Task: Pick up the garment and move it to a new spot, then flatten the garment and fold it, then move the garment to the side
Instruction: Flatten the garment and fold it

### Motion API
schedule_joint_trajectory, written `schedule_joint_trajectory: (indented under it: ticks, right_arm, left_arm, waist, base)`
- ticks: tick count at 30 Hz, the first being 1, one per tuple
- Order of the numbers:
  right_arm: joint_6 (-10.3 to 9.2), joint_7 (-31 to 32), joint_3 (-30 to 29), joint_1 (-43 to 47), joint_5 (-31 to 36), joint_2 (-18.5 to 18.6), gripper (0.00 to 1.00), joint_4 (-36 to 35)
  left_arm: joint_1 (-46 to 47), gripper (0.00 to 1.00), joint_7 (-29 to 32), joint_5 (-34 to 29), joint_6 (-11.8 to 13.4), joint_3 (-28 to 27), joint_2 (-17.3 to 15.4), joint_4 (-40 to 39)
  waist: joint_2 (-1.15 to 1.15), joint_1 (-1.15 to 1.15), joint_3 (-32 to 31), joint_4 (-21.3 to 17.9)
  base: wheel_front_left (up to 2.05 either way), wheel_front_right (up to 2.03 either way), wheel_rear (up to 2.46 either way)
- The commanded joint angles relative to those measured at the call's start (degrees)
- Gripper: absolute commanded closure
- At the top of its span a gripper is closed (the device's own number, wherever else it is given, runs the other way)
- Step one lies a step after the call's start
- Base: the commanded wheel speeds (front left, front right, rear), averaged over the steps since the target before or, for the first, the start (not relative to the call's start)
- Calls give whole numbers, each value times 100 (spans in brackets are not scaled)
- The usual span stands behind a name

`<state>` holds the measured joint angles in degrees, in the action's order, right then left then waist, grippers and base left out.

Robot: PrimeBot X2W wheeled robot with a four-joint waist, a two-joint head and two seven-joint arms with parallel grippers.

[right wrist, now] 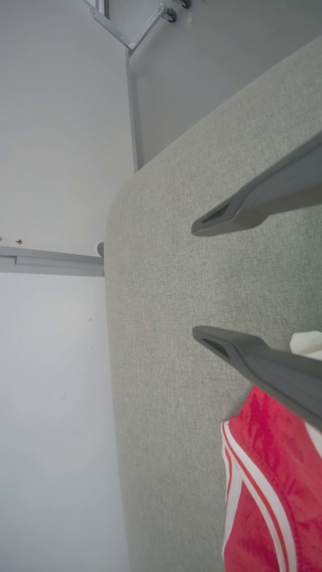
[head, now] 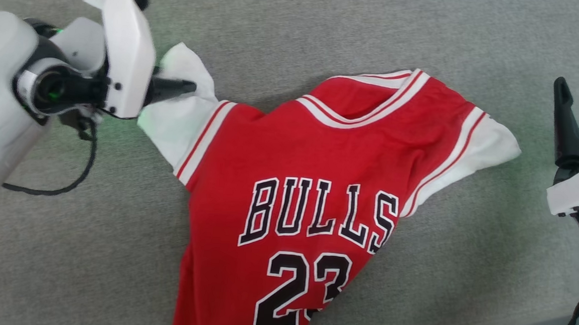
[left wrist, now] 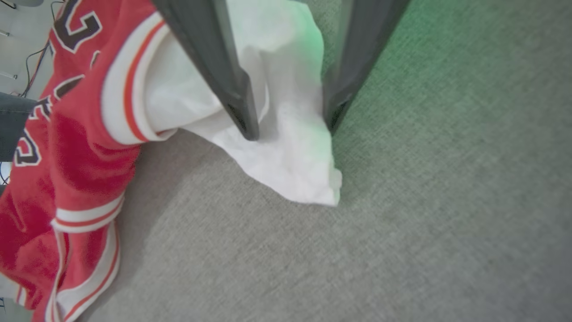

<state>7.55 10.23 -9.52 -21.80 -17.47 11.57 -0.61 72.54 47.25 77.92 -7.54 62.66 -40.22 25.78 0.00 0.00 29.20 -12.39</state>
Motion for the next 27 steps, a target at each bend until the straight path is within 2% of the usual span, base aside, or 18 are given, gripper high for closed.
schedule_joint_trajectory:
  ticks: [1,9,13,15,20,27]
  right_arm:
    - [-12,-6,-12,-39,45,8,0,-27]
    - [-12,99,-85,-63,68,170,0,19]
    - [-12,205,-62,-43,75,213,0,-18]
    - [-12,293,-50,-28,80,241,0,-54]
    - [-12,396,-33,29,64,265,0,-111]
    - [-12,617,66,93,81,365,0,-226]
  left_arm:
    - [9,100,-194,-88,15,14,21,-34]
    - [-8,100,-2401,-244,15,-468,-226,-25]
    - [-257,100,-3293,-289,15,-611,-508,290]
    - [-529,100,-3692,-210,15,-666,-692,763]
    - [-949,100,-4005,-203,15,-543,-645,1474]
    - [-1263,100,-4597,-218,14,-432,-298,2475]
  waist:
    - [0,0,-28,81]
    - [0,0,-369,562]
    - [0,0,-517,747]
    - [0,0,-573,816]
    - [0,0,-597,853]
    - [0,0,-587,814]
  base:
    - [0,0,0]
    - [0,0,0]
    - [0,0,0]
    - [0,0,0]
    - [0,0,0]
    - [0,0,0]
